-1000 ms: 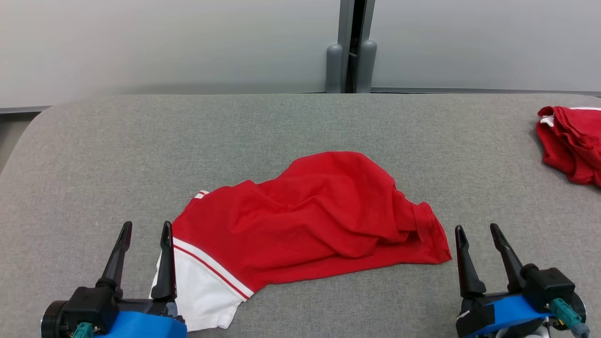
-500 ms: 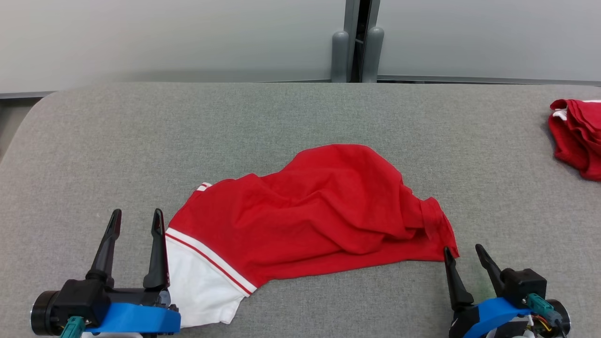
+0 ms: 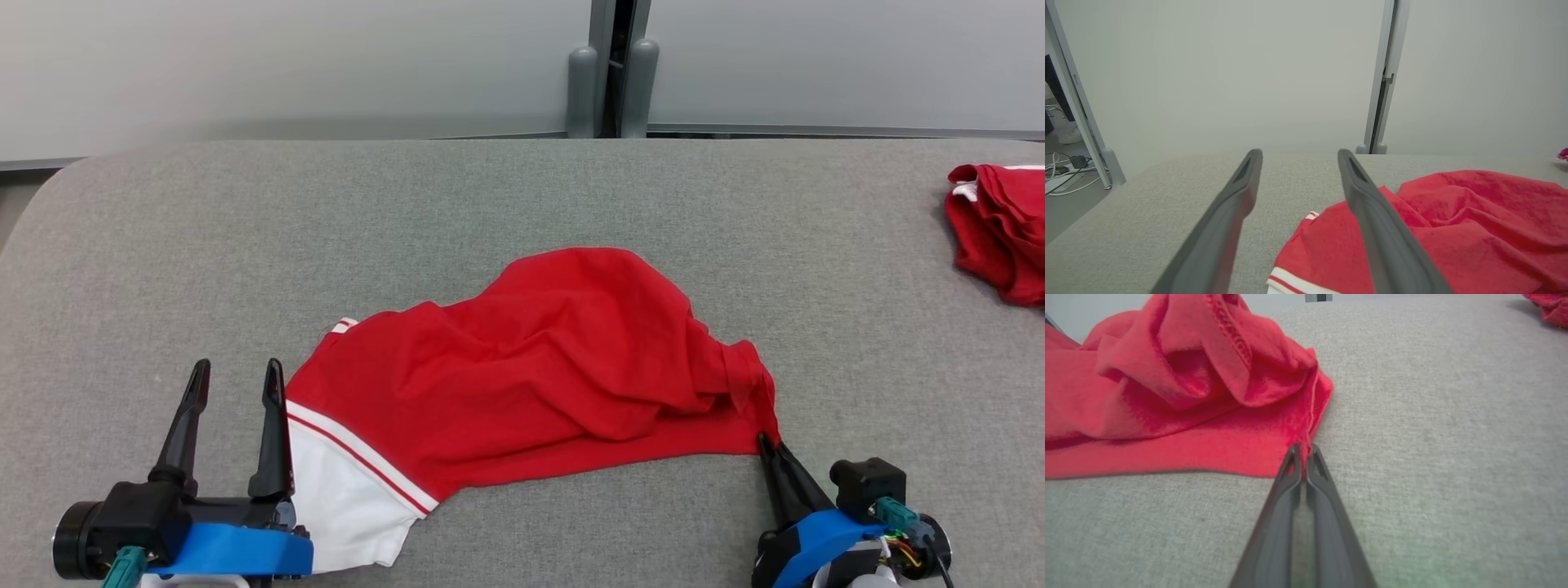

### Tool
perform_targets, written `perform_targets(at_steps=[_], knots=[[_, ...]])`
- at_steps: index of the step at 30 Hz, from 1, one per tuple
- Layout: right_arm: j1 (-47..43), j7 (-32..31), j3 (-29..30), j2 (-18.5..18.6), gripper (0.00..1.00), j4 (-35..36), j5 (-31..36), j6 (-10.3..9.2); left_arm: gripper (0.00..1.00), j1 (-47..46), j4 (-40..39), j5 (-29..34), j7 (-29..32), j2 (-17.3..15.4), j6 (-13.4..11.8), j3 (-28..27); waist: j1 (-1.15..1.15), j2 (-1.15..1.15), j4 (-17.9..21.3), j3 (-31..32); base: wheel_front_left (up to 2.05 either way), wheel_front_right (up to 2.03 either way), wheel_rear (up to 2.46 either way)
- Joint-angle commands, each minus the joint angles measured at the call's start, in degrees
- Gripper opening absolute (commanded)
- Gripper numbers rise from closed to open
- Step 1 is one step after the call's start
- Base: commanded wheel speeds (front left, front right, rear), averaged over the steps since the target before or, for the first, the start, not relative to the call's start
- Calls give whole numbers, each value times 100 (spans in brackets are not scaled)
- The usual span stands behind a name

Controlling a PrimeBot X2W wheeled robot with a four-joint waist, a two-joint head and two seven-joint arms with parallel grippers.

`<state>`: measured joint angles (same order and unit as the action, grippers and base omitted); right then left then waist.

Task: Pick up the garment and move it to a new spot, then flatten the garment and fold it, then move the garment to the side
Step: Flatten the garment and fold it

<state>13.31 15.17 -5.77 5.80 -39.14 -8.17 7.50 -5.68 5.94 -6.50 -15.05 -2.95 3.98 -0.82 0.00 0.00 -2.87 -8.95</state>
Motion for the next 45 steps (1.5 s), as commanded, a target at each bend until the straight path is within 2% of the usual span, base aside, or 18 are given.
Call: perform_targets(at_steps=[1,15,22,26,28,29,35,38,45], knots=[[-84,-5,-57,43,0,97,-37,-2,100,48,25,6,-15,-5,13,-14,0,0,64,38,0,0,0],[-1120,-183,-641,418,0,1547,-175,-2,100,199,88,-135,-15,-6,-52,14,0,0,493,112,0,0,0],[-1905,-813,-824,529,0,2492,-359,-2,100,156,120,-179,-15,-7,-76,54,0,0,540,79,0,0,0],[-2242,-1370,-870,678,0,2946,-544,-2,100,193,139,-199,-15,-7,-77,36,0,0,559,72,0,0,0],[-2276,-1488,-814,736,44,3241,-629,-2,100,206,155,-197,-15,-6,-75,36,0,0,558,77,0,0,0],[-2309,-1505,-732,761,100,3355,-683,-2,100,204,166,-200,-15,-6,-73,40,0,0,549,81,0,0,0],[-2252,-1301,-202,845,100,3918,-424,-2,100,225,186,-215,-15,-6,-83,46,0,0,490,131,0,0,0],[-2024,-1241,-127,879,100,4072,-264,-2,100,233,183,-211,-15,-6,-79,20,0,0,466,153,0,0,0],[-1101,-1352,-628,1066,100,4019,-1,-2,100,208,176,-181,-15,-5,-79,36,0,0,392,177,0,0,0]])
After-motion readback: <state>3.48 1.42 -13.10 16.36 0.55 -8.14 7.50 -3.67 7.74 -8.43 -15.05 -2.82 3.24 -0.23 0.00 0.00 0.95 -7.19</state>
